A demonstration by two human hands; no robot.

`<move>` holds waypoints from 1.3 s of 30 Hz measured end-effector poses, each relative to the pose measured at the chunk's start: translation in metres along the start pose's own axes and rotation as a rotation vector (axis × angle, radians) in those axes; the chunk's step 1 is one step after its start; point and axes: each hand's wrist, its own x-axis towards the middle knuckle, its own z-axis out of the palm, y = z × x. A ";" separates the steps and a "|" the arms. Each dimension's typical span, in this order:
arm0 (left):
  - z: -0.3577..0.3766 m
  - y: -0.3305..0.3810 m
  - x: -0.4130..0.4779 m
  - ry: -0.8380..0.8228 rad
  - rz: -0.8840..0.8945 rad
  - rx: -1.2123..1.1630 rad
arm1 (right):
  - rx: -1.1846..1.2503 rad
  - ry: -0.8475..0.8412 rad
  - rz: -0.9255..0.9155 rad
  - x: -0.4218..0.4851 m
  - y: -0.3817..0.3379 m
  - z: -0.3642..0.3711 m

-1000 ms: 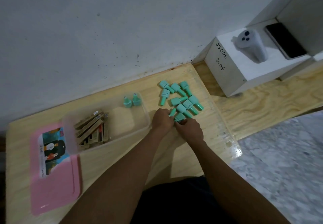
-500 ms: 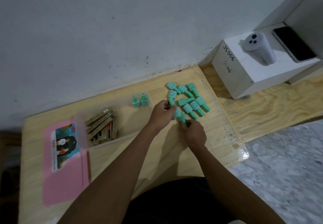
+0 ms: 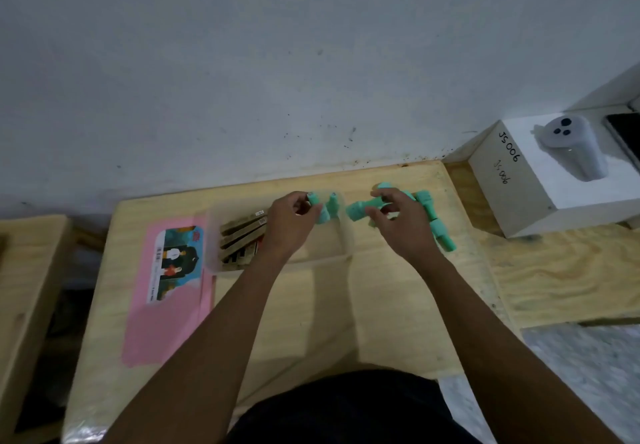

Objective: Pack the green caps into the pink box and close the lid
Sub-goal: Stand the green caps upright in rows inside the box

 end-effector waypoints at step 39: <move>0.044 -0.048 0.021 0.031 -0.010 0.254 | -0.564 -0.045 -0.199 0.037 0.014 0.072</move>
